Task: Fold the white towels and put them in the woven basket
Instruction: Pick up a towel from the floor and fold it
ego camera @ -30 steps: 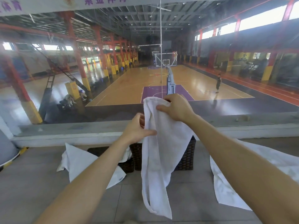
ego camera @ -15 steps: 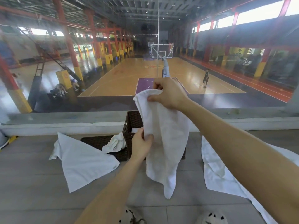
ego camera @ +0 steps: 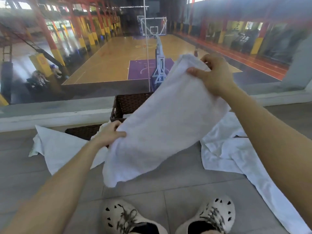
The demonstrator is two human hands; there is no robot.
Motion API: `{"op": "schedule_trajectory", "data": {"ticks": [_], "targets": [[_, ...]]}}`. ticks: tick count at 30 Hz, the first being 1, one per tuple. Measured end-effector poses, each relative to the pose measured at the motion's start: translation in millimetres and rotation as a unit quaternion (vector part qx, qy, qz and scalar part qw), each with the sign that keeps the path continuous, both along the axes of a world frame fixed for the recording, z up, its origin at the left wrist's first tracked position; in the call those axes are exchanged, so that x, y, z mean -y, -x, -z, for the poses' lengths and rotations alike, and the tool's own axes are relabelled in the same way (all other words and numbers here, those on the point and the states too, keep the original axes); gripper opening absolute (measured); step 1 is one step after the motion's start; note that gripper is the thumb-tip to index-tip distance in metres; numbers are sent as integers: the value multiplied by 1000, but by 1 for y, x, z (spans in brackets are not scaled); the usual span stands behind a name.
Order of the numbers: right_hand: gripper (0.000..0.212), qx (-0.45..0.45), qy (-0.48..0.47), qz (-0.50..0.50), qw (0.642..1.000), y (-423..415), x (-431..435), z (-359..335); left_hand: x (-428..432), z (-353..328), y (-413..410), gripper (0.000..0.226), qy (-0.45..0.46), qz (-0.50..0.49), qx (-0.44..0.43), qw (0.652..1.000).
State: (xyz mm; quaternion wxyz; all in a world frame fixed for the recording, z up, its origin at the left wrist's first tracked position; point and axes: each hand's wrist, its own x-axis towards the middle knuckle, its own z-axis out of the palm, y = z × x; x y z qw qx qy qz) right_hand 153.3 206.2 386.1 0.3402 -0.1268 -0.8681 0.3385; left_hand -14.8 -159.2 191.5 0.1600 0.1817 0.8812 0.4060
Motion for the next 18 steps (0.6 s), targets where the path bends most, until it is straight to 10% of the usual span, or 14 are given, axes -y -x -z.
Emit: {"op": "schedule_trajectory", "data": {"ticks": [5, 10, 18], "targets": [[42, 121, 130, 90, 980, -3, -75, 171, -15, -9, 61, 45, 141, 62, -65, 986], [48, 449, 131, 142, 873, -19, -108, 391, -13, 136, 79, 67, 371, -38, -120, 920], [99, 492, 106, 220, 835, -44, -105, 470, 74, 299, 27, 90, 217, -357, 52, 907]]}}
